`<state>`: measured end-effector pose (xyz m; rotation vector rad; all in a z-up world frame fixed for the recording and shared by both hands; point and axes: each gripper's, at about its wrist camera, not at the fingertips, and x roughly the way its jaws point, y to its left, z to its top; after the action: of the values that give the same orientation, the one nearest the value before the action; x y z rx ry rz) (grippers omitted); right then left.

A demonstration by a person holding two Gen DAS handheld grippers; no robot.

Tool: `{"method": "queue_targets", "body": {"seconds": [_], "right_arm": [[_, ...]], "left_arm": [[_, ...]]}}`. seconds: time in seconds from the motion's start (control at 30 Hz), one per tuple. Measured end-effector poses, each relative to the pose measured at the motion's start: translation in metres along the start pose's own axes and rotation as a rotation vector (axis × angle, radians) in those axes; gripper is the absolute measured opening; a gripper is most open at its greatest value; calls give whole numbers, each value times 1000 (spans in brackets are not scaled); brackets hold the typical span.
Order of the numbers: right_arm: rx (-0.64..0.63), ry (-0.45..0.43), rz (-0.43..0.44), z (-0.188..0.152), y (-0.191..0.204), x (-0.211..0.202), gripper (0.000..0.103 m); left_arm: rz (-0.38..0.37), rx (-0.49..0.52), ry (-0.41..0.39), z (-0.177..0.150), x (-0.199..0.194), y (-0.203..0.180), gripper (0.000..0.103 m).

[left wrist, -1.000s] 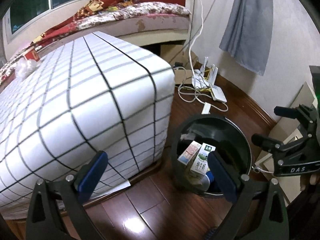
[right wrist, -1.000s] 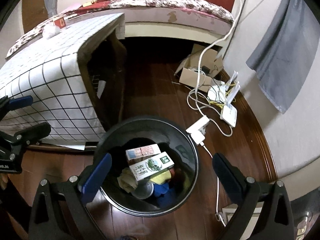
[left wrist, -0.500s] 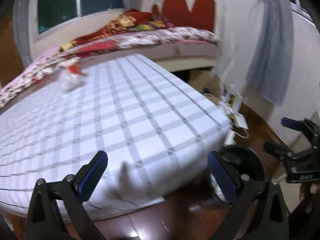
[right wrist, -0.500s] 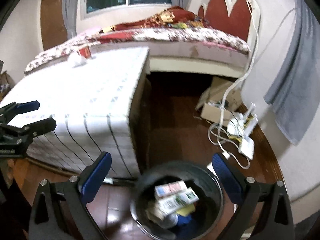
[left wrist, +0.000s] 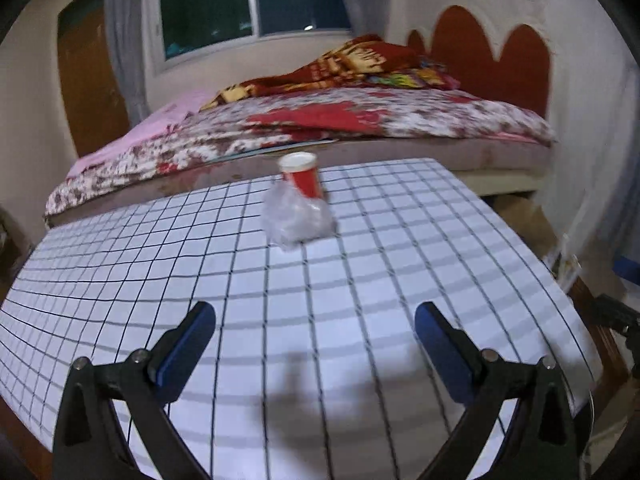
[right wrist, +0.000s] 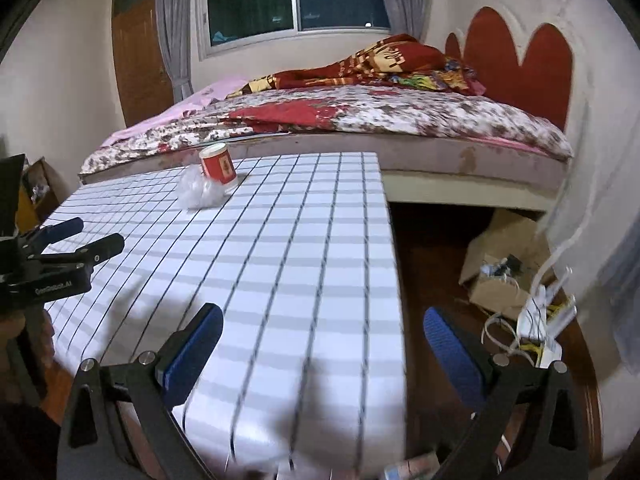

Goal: Collect trash
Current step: 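Grasp the clear plastic bag with the left tool while the right tool grasps the red paper cup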

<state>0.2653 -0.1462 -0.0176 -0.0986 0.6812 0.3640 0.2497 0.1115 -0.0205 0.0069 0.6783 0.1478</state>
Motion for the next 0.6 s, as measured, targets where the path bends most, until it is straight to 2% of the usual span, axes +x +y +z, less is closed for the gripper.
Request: {"method": "queue_targets", "body": {"seconds": [0.13, 0.27, 0.33, 0.5, 0.6], "right_arm": [[-28, 28, -11, 37, 17, 50, 102], [-25, 41, -16, 66, 21, 97, 102], [-2, 58, -3, 75, 18, 118, 102], [29, 105, 19, 89, 14, 161, 102], [39, 122, 11, 98, 14, 180, 102]], "left_arm": [[-10, -47, 33, 24, 49, 15, 100], [-27, -51, 49, 43, 88, 15, 100], [-31, -57, 81, 51, 113, 16, 99], [-41, -89, 123, 56, 146, 21, 98], [-60, -106, 146, 59, 160, 24, 89]]}}
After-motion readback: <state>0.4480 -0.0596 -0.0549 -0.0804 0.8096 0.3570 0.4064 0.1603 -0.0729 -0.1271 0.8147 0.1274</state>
